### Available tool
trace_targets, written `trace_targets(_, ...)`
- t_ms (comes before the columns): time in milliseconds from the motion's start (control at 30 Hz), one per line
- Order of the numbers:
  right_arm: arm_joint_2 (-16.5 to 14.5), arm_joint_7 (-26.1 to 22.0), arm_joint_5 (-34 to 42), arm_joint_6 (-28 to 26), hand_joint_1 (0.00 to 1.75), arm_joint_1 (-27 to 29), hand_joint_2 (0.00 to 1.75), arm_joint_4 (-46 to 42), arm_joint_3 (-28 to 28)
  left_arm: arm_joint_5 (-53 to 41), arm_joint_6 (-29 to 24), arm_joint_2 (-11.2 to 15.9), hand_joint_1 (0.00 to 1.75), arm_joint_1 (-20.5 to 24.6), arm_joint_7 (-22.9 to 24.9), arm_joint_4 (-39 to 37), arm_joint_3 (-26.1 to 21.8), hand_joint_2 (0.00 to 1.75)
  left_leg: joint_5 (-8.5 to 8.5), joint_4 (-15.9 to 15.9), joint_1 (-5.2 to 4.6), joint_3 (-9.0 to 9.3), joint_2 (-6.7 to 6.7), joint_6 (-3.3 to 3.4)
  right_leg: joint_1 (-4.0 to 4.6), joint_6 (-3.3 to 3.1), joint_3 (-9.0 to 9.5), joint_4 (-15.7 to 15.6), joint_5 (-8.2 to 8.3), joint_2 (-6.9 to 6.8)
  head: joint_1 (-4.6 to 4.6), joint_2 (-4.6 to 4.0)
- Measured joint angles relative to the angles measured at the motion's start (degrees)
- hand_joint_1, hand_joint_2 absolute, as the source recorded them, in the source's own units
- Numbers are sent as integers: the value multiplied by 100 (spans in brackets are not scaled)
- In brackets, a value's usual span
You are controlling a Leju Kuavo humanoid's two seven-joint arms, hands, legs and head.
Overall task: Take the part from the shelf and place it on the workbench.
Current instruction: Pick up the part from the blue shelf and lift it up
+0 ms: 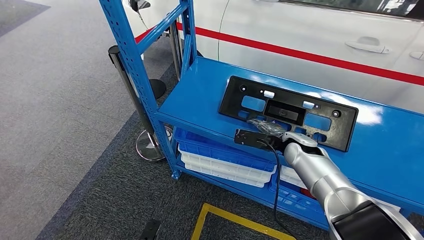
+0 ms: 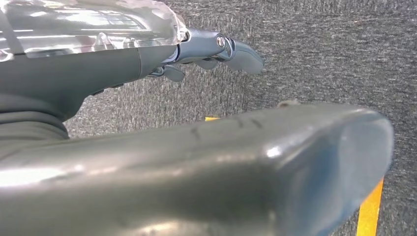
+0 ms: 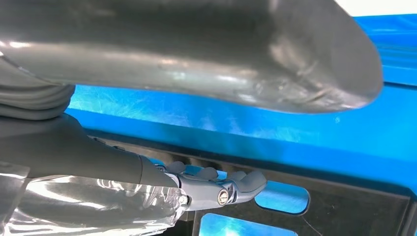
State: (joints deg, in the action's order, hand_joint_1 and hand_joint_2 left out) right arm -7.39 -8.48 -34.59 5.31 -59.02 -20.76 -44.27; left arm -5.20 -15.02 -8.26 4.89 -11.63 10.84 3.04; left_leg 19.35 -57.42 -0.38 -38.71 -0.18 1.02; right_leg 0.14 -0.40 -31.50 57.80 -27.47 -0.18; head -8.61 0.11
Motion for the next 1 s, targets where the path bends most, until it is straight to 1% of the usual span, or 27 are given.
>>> trace_targets(167, 5, -7, 23, -45, 0, -7, 0, 0, 26, -3, 4, 0, 0, 5, 10, 0, -5, 0, 0, -1, 0, -1, 0, 0, -1, 0, -2, 0, 0, 0, 0, 0)
trace_targets(400, 63, -1, -134, -378, 0, -83, 0, -14, 31, -9, 10, 0, 0, 6, 49, 0, -5, 0, -1, -2, 0, -3, 0, 1, -1, 1, -4, 0, 1, 2, 0, 0)
trace_targets(633, 229, 67, -149, -470, 0, -698, 0, -138, 31, -9, 17, 0, 0, 2, 73, 0, -7, 0, -8, -2, 0, -18, 0, 5, -1, 4, -22, 1, 6, 2, 0, 0)
trace_targets(900, 255, 113, -251, -378, 0, -1017, 0, -208, 31, -9, 4, -9, 0, 5, 128, 0, -10, 0, -9, -2, 0, -26, 0, 6, 0, 5, -26, 1, 7, 2, 0, 0)
trace_targets(1000, 229, 116, -256, -321, 0, -1035, 131, -207, 27, -9, 3, -22, 0, 6, 111, 0, -12, 0, -9, -2, 0, -28, 0, 6, 0, 5, -28, 1, 7, 1, 0, 0)
